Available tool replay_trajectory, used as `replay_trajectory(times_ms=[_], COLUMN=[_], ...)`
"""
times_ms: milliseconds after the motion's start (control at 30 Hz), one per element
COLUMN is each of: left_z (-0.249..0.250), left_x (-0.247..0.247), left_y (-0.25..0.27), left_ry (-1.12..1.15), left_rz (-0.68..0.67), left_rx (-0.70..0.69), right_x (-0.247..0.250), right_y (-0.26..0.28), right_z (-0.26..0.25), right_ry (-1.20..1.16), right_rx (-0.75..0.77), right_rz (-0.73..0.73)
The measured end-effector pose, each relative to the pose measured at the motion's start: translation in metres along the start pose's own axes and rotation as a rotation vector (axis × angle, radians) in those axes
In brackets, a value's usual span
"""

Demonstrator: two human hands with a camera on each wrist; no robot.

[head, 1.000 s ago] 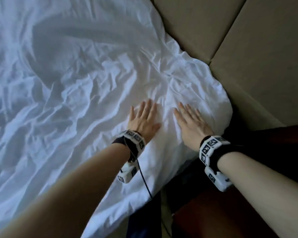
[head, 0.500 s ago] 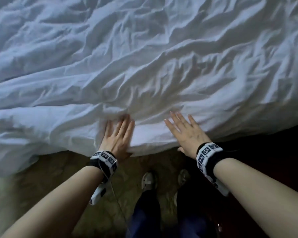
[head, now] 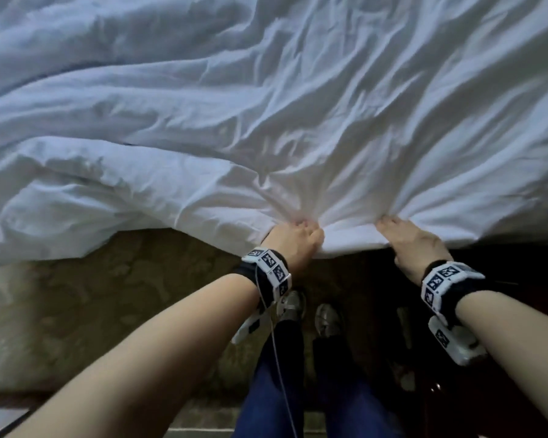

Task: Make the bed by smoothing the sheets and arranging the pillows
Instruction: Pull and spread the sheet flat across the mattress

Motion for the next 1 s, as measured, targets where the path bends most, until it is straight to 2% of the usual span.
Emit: replay_trajectory(times_ms=[100,167,267,333,433,500,567,600,667,767,867,1000], left_z=[0.002,-0.006,-0.024,-0.047,-0.089,-0.114,-0.142,-0.159,-0.198,-0.252,-0.288,-0.306], left_x=[-0.021,-0.026,-0.028,-0.036,-0.045,-0.047,-0.048,-0.048,-0.047,-0.038,-0.019,-0.019], left_y=[0.015,0.032,0.077,0.112,0.169,0.204,0.234,0.246,0.268,0.287,0.292,0.284], left_ry=[0.083,0.041,-0.166,-0.253,-0.341,-0.388,-0.418,-0.416,-0.391,-0.349,-0.321,-0.314], left_rz=[0.083,0.111,0.166,0.155,0.161,0.14,0.134,0.141,0.18,0.197,0.174,0.2], left_rx=[-0.075,-0.089,-0.11,-0.073,0.018,0.095,0.192,0.241,0.335,0.392,0.342,0.159], right_x=[-0.001,-0.003,-0.003,0.001,0.01,0.007,0.002,0.0,0.002,0.029,0.054,0.066], right_y=[0.006,0.001,0.002,0.014,0.039,0.062,0.075,0.073,0.052,0.008,-0.022,-0.045], right_z=[-0.012,-0.032,-0.088,-0.136,-0.219,-0.272,-0.315,-0.331,-0.348,-0.348,-0.349,-0.355], right_ry=[0.113,0.105,0.02,-0.078,-0.205,-0.213,-0.19,-0.172,-0.132,-0.108,-0.054,0.007], right_rx=[-0.035,-0.001,0.118,0.241,0.519,0.683,0.75,0.732,0.604,0.379,0.232,0.081], right_rz=[-0.063,0.004,0.147,0.233,0.329,0.31,0.248,0.219,0.195,0.264,0.316,0.299])
Point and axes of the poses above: each hand's wrist, its own y-axis away from the middle knuckle, its own x-axis out of the back of the hand, z = x × y, the point moved 5 cm from there along -y, towards the middle knuckle, and after that the axes turned 14 degrees about -x, right-handed, at the moved point
